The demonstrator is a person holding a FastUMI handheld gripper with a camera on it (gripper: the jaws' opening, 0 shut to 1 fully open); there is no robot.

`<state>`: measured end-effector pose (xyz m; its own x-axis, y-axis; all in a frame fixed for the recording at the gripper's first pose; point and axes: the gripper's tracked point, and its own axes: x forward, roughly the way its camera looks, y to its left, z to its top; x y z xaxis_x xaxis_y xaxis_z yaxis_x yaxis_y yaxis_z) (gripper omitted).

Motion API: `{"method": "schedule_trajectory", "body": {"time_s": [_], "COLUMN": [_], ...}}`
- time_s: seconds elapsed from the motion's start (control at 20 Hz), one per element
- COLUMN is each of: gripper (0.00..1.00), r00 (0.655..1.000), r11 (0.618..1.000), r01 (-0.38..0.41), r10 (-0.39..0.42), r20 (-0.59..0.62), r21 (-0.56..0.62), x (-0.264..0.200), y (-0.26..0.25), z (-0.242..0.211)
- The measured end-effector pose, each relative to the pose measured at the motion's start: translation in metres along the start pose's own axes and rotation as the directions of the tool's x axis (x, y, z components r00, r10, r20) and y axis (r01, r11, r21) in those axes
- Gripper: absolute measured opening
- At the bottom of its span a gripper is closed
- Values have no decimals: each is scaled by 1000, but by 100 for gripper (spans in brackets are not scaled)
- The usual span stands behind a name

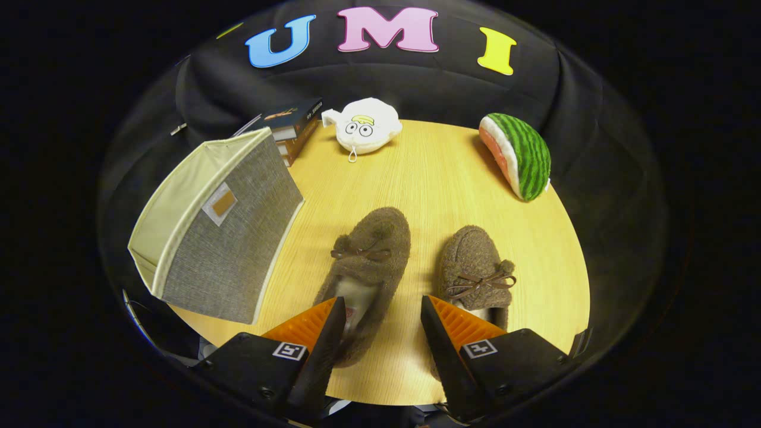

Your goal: Open the storage box then place both shoes into the box .Put the left shoe in first, then the right shoe, with the right side of both shoes facing outward in a uniform manner.

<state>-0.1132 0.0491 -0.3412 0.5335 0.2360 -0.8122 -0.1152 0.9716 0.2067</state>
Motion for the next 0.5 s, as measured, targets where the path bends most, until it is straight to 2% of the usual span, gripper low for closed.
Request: {"method": "schedule_trajectory", "body": {"time_s": [0.15, 0.3, 0.4, 0.45, 0.5], "gripper": [67, 66, 61, 51, 47], "r00": [1000, 999, 999, 999, 999], "r11": [1000, 1000, 999, 999, 998], "r01": [15, 29, 35, 37, 43], "r10": [-15, -29, -35, -37, -42], "r20": [-6, -15, -11, -15, -20], "r21": [0, 2, 23, 39, 50], "x": [21, 37, 45, 48, 52], "y": [-4, -5, -5, -5, -4], "z": [3, 6, 11, 12, 12]}}
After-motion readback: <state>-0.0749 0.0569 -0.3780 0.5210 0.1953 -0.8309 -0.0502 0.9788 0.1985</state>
